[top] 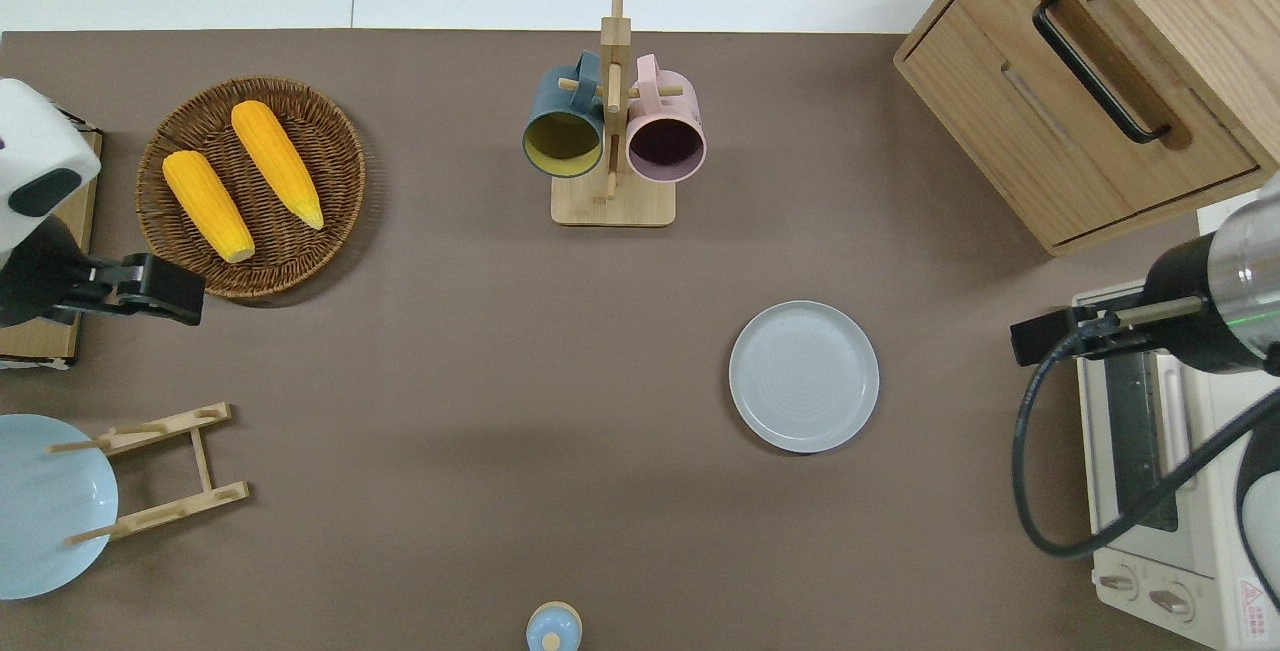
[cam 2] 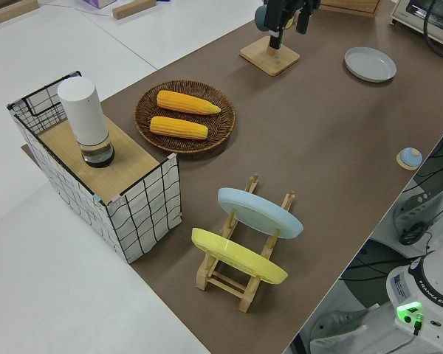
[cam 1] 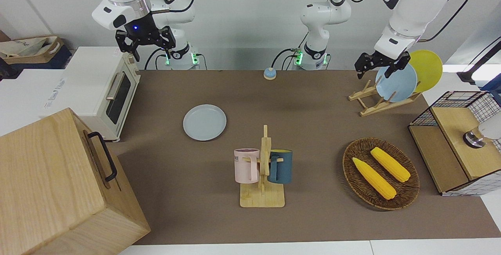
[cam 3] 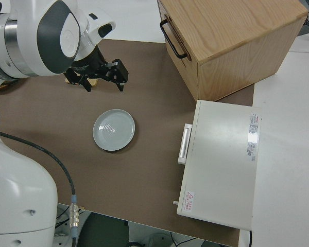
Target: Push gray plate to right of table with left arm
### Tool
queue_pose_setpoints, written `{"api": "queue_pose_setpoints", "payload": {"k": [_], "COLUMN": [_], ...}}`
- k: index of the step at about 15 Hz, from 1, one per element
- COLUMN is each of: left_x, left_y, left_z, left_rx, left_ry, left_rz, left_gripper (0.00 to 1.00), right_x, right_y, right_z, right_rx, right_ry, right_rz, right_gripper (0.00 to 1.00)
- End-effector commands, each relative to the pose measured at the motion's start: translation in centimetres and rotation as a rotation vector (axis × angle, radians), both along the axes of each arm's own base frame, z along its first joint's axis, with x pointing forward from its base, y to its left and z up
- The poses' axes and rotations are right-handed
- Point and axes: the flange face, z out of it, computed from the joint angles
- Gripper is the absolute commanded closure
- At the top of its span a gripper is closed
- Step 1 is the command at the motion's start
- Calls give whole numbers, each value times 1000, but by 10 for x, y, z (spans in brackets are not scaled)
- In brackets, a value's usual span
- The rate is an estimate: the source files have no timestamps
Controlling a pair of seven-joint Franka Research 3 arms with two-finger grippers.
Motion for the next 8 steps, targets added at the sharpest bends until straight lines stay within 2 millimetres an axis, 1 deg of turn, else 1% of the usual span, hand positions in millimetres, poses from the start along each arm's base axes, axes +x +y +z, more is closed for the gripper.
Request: {"api": "queue_pose_setpoints", "payload": {"k": [1, 3, 8], "left_x": [-16, -14, -14], "left_y": [-3, -6, -5], "left_z": [-6, -5, -5], "left_rx": [-44, -48, -49], "left_ry": [-23, -35, -37], "left_rz": [-3, -8, -3], "left_gripper": [0, 0, 0], "right_x": [-2, -2, -3], "right_y": [-2, -2, -2], "right_z": [4, 4, 4], "right_rx": [9, 9, 9], "right_ry": [5, 5, 5], "right_rz": [-6, -8, -5], "right_gripper": [17, 17, 17]}}
